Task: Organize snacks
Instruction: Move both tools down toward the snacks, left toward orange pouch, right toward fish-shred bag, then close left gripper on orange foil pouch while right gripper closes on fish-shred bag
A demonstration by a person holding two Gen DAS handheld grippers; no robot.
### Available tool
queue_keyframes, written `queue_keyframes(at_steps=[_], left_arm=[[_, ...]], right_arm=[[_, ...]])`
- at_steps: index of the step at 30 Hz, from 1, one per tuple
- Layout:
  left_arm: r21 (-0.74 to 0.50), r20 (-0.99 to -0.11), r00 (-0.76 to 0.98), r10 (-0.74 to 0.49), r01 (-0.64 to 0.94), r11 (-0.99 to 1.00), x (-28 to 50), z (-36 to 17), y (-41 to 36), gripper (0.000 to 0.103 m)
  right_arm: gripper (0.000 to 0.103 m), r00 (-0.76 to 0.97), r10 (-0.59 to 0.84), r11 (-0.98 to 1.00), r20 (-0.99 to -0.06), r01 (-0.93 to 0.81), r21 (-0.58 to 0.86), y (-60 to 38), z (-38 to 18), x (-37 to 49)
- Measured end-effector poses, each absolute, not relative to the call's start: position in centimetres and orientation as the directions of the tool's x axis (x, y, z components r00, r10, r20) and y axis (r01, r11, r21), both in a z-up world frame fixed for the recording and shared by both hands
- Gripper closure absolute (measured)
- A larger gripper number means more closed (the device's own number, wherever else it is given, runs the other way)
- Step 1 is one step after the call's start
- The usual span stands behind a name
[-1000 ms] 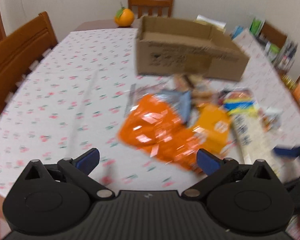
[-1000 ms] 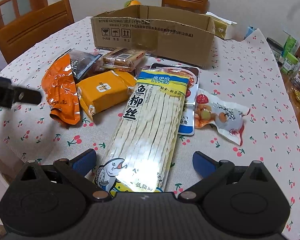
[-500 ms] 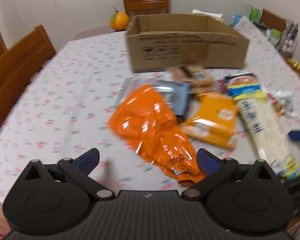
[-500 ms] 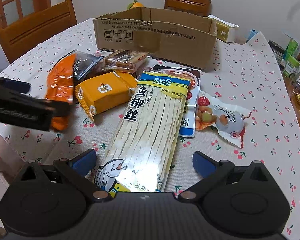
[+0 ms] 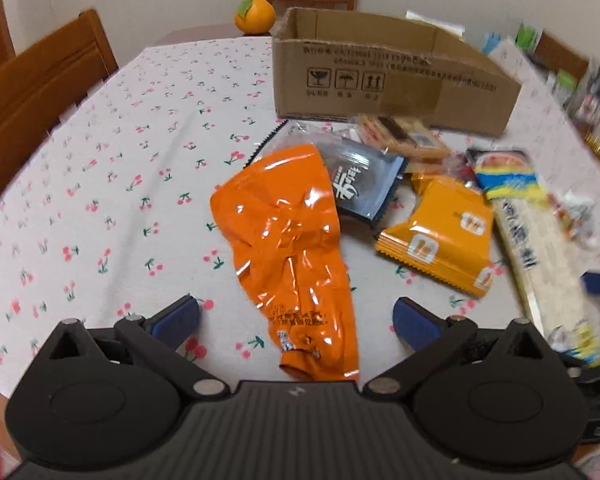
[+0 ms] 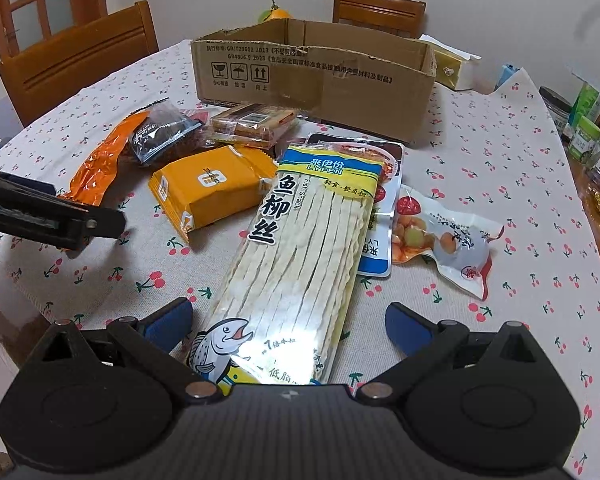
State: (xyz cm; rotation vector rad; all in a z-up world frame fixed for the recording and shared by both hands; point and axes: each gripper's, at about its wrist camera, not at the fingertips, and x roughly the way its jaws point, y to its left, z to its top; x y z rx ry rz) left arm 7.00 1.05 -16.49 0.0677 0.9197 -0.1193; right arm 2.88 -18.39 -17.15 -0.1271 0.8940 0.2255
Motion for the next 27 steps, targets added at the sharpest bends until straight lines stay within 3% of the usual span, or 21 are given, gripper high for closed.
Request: queue_keyframes(at_steps=[7, 12, 18, 27], left_arm=[[-0.012, -0.790, 0.608, -0.081, 0.116, 0.993, 8.2, -16.4, 0.6, 0.001], [-0.106, -0.765, 0.619, -0.177, 0.149, 0.983, 8.1, -16.1, 1.2, 0.006], [-0.098, -0.734, 0.646, -0.210, 0.205, 0.974, 8.1, -16.2, 1.7, 0.018], [-0.080, -0.715, 0.666, -0.211, 0.223, 0.972, 7.5, -16.4, 1.8, 0.019]], right_arm=[[0.000, 0.606, 0.146, 0.968, -0.782, -0.252, -0.014, -18.4, -17.2, 2.9], [0.000, 0.583, 0.145, 0.966, -0.799, -0.258, -0.013, -18.3, -17.0, 3.5], [0.000, 0.577, 0.141, 0.964, -0.804, -0.265, -0.021, -18.2, -17.0, 3.8], [0.000, 0.596, 0.144, 0.959, -0.790, -0.281, -0.037, -18.2, -17.0, 2.9]])
